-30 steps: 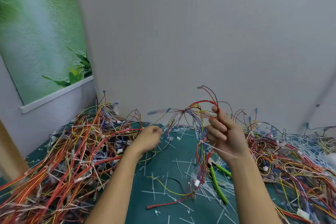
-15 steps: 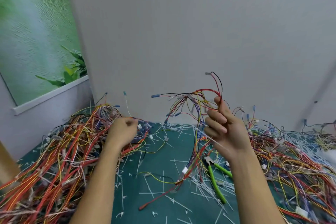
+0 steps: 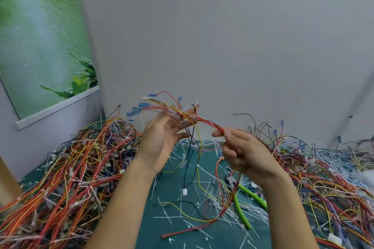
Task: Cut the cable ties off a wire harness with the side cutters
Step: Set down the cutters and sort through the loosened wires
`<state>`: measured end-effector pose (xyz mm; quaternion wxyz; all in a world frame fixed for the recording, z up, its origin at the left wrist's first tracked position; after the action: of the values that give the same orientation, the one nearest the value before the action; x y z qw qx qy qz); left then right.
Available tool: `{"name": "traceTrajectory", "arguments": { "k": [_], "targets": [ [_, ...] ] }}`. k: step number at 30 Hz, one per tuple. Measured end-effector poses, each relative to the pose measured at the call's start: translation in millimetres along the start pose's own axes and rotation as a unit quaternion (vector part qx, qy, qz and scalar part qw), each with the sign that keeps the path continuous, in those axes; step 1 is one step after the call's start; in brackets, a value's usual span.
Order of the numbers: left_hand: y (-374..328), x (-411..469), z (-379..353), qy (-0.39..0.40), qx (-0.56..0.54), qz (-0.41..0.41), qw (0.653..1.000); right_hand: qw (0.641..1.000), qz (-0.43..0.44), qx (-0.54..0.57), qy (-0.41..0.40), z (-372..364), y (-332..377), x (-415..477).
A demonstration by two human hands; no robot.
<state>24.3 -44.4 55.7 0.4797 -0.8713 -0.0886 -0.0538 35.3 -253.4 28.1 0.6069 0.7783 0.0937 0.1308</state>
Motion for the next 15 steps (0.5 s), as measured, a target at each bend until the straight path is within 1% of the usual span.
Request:
{"name": "traceTrajectory", "arguments": {
  "k": [3, 7, 11, 15],
  "targets": [
    [-2, 1, 3, -0.011, 0.009, -0.016, 1.000, 0.996, 0.003, -0.081, -0.043, 7, -3, 2],
    [-1, 1, 2, -0.033, 0.045, -0.041, 0.998, 0.988, -0.001, -0.140, -0.058, 13, -4, 1],
    [-2, 1, 0, -0.019, 0.056, -0.057, 0.997, 0.982, -0.012, -0.185, -0.031, 12, -1, -5],
    [-4, 0, -1, 0.005, -0.009, -0.048, 0.999, 0.976, -0.019, -0.214, 0.027, 5, 2, -11]
  ]
}}
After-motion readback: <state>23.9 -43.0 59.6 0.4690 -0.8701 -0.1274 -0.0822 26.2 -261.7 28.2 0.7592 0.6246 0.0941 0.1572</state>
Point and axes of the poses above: each hand's wrist, its own x-axis towards the middle knuckle, its own z-axis out of the back of the hand, y = z × x, the point moved 3 cm from there along x, towards the middle knuckle, and after that the axes turned 10 degrees about -y, right-handed, at the moved point
